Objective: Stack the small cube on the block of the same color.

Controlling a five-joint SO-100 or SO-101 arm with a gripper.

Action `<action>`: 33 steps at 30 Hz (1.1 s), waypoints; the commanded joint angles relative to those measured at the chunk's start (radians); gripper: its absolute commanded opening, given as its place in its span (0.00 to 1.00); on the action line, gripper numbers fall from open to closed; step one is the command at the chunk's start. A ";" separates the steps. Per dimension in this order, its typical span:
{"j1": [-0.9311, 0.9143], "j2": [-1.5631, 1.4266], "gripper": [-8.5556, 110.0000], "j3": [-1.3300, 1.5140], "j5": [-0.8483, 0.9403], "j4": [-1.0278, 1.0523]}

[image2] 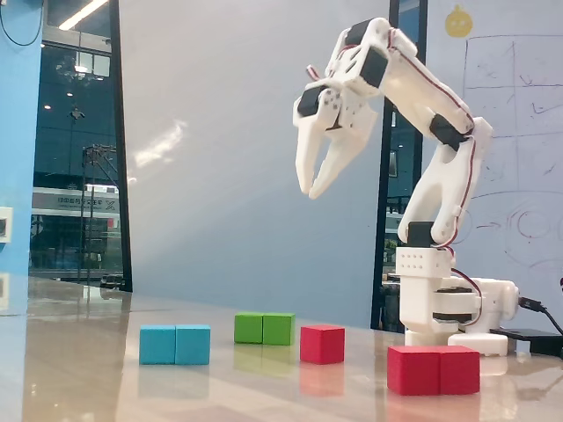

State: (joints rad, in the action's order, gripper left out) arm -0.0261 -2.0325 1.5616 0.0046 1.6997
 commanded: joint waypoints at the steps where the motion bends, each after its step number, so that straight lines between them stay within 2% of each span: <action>1: -0.003 0.055 0.07 -0.087 0.008 0.031; 7: -0.003 0.176 0.07 0.014 0.006 0.029; 25: -0.005 0.276 0.07 0.293 0.006 0.023; 33: -0.005 0.282 0.07 0.388 0.006 -0.127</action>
State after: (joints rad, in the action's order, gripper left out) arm -0.0261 -1.7426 1.9328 0.0046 1.6306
